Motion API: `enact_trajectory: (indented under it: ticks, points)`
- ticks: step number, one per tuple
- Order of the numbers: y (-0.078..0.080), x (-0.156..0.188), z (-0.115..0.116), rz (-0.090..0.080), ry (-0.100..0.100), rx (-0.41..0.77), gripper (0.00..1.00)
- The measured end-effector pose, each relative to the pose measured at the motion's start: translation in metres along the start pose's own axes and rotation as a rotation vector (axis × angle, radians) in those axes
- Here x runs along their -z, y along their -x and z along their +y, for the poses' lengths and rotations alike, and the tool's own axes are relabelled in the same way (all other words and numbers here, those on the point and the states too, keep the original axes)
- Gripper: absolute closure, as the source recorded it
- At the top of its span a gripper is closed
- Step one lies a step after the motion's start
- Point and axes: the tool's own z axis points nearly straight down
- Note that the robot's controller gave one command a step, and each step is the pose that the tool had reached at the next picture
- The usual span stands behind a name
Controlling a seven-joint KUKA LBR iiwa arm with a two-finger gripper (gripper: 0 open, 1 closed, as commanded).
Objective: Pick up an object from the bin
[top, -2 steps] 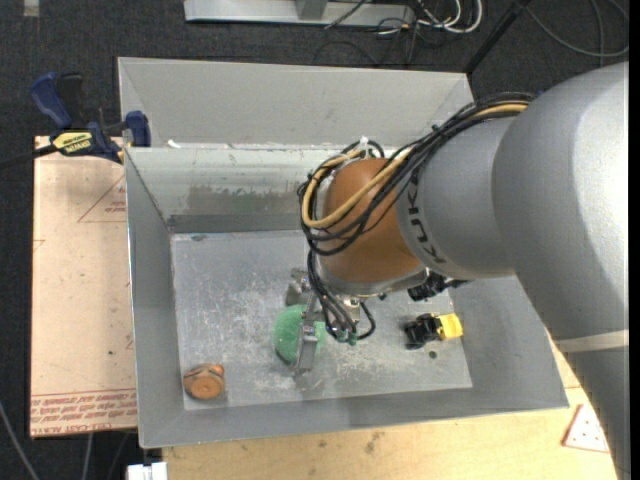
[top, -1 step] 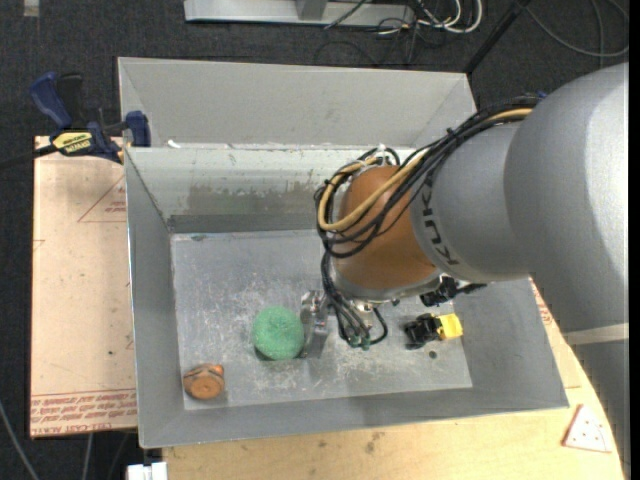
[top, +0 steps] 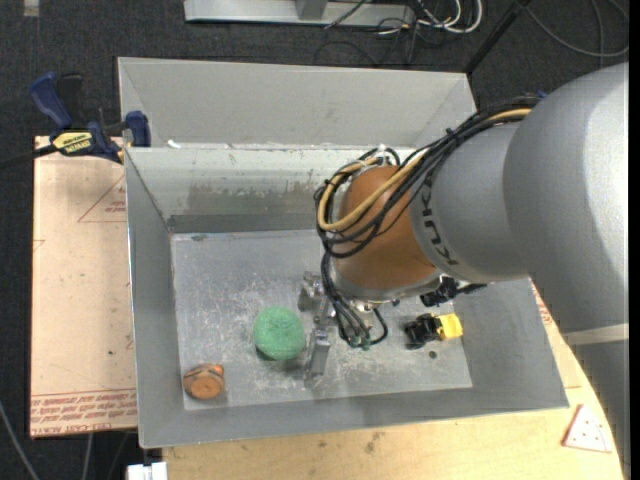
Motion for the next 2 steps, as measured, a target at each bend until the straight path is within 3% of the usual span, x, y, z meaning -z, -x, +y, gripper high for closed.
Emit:
enact_trajectory:
  ticks: [1,2]
  points:
    - [0.000,0.000,0.000,0.000,0.000,0.000,0.00]
    - [-0.006,0.000,0.021,-0.002,-0.003,0.160,0.00]
